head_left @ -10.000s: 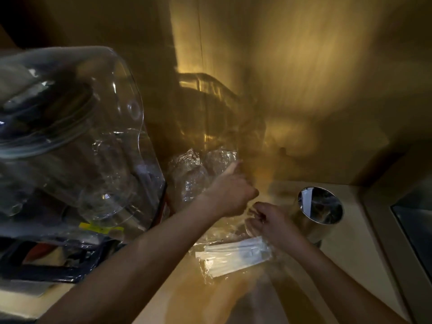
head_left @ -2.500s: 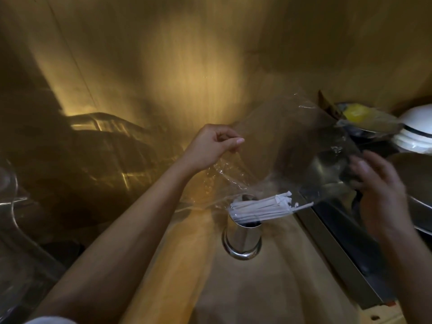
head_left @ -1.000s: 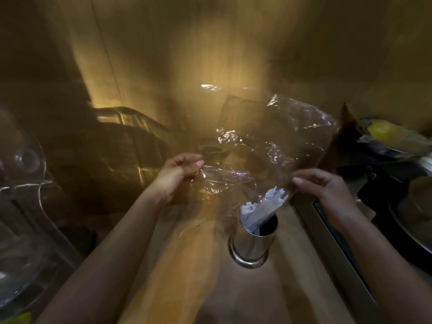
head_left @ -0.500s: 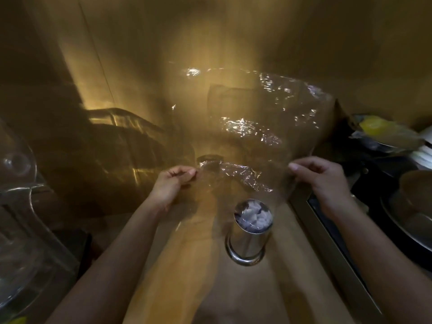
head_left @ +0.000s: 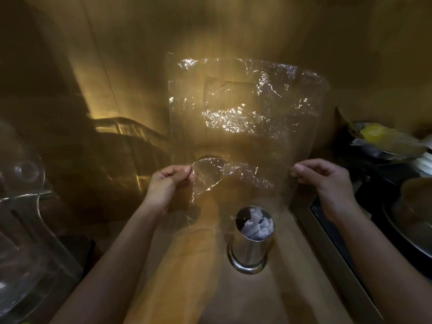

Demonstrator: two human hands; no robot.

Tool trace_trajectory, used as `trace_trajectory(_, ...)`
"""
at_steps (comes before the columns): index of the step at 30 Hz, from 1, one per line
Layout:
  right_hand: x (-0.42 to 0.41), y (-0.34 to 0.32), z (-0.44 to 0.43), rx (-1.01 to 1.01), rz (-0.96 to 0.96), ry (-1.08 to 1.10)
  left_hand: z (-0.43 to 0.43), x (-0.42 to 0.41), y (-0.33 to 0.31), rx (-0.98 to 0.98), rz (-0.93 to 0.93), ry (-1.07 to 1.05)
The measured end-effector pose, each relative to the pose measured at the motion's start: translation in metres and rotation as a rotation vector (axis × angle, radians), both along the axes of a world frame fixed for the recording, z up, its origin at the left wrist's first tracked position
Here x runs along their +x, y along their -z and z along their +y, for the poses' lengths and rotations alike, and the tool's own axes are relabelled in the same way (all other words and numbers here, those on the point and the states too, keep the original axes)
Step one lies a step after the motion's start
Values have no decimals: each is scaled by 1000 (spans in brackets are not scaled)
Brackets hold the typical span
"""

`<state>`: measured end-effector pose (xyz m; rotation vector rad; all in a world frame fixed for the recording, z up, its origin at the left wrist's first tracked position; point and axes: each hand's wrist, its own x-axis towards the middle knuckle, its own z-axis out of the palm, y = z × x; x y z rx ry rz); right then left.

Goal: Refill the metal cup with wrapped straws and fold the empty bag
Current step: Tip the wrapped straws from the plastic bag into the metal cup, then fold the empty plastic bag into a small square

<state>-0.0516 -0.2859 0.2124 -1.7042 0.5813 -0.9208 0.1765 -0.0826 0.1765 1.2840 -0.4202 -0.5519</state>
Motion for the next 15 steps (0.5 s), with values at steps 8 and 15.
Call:
trace_trajectory(8,7,-18,-12,90,-166,-53,4,1,-35,3,-74,40)
trace_trajectory(15,11,-9,-16,123,-144,-7,14,0,-41,133,-283,-14)
